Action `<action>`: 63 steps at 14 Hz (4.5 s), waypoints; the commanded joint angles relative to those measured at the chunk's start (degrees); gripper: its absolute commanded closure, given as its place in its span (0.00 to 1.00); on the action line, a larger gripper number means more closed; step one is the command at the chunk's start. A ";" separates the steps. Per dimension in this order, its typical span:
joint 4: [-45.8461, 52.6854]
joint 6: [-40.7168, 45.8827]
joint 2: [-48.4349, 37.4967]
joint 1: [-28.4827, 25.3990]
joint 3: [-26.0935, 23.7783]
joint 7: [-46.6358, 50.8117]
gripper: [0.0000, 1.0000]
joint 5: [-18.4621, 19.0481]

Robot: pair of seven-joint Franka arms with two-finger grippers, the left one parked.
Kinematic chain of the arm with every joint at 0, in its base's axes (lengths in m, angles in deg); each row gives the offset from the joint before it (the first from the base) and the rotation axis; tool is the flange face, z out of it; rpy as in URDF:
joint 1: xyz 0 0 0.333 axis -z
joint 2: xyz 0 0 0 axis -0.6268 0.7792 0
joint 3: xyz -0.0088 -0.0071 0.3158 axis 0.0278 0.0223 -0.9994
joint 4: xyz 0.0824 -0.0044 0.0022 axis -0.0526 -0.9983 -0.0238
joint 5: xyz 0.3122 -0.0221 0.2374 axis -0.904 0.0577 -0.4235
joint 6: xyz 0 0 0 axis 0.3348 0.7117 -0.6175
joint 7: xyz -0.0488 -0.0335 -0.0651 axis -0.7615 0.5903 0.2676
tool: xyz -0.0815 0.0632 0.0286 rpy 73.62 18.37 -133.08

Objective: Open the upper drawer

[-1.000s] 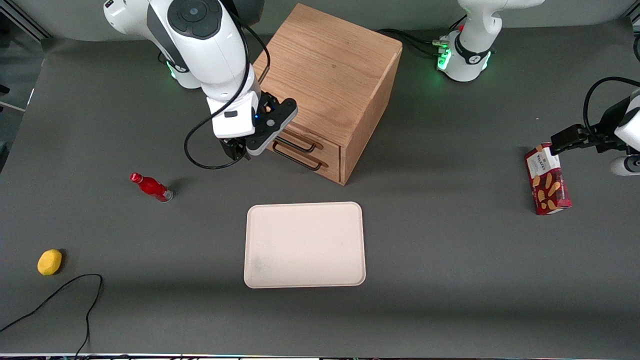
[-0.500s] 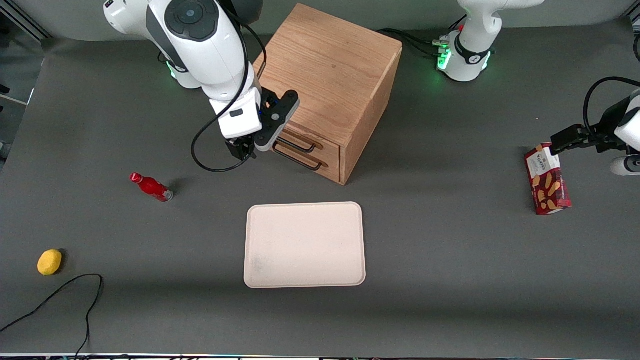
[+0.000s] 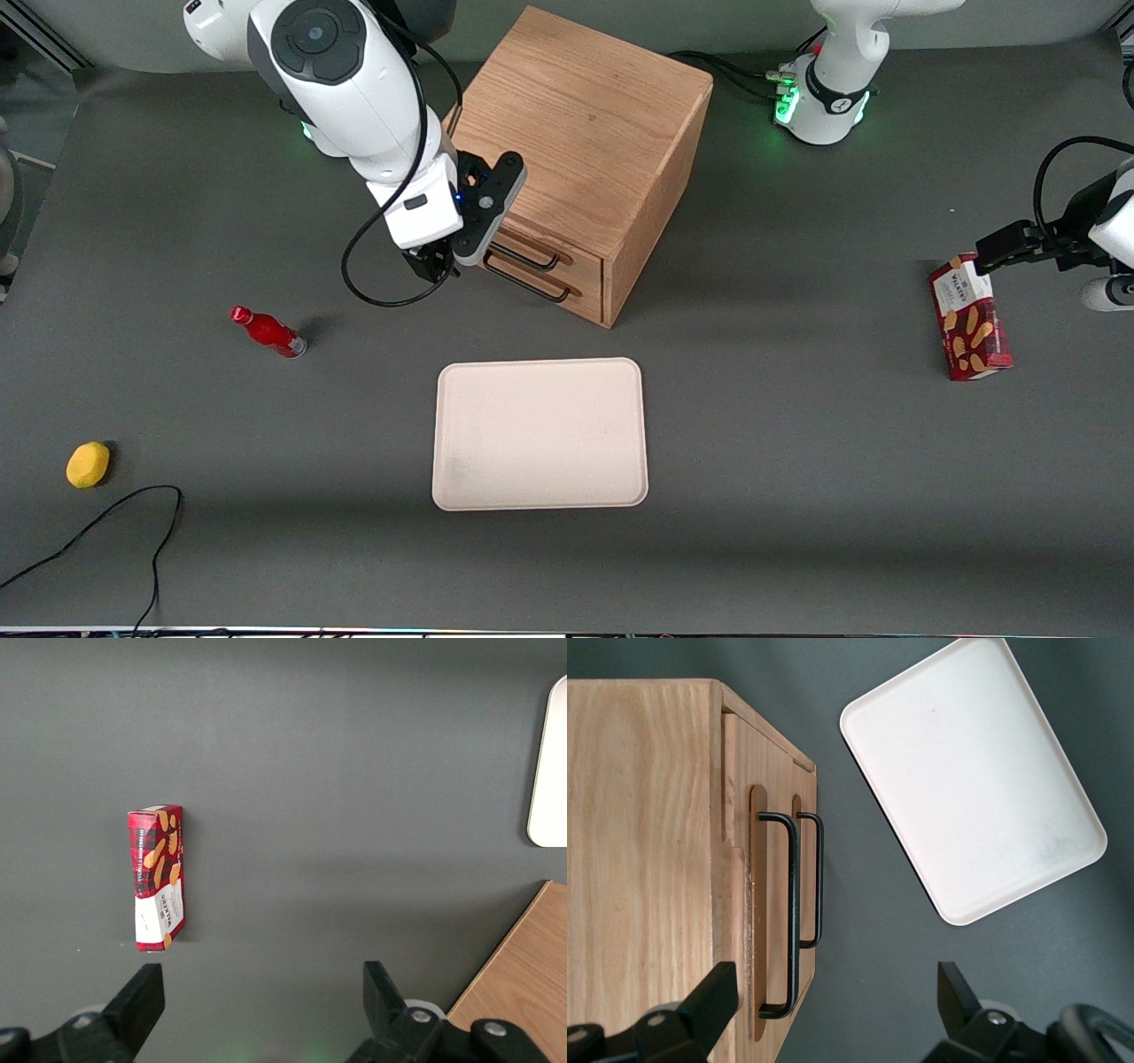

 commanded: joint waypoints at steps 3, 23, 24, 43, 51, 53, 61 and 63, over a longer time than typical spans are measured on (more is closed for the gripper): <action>-0.27 0.83 0.53 -0.39 0.31 1.95 0.00 -1.55; -14.76 -12.25 -1.83 -1.71 0.22 3.18 0.00 -0.94; -15.38 -12.87 -1.93 -1.71 0.22 3.09 0.00 -0.94; -21.18 -19.73 -1.75 -1.70 0.22 2.57 0.00 -0.67; -21.80 -21.67 -0.96 -1.62 0.22 2.57 0.00 0.21; -21.80 -22.11 -0.44 -1.62 0.22 2.57 0.00 0.21; -21.80 -23.25 0.62 -1.27 0.22 2.57 0.00 1.17; -21.80 -23.25 0.62 -1.27 0.22 2.57 0.00 1.17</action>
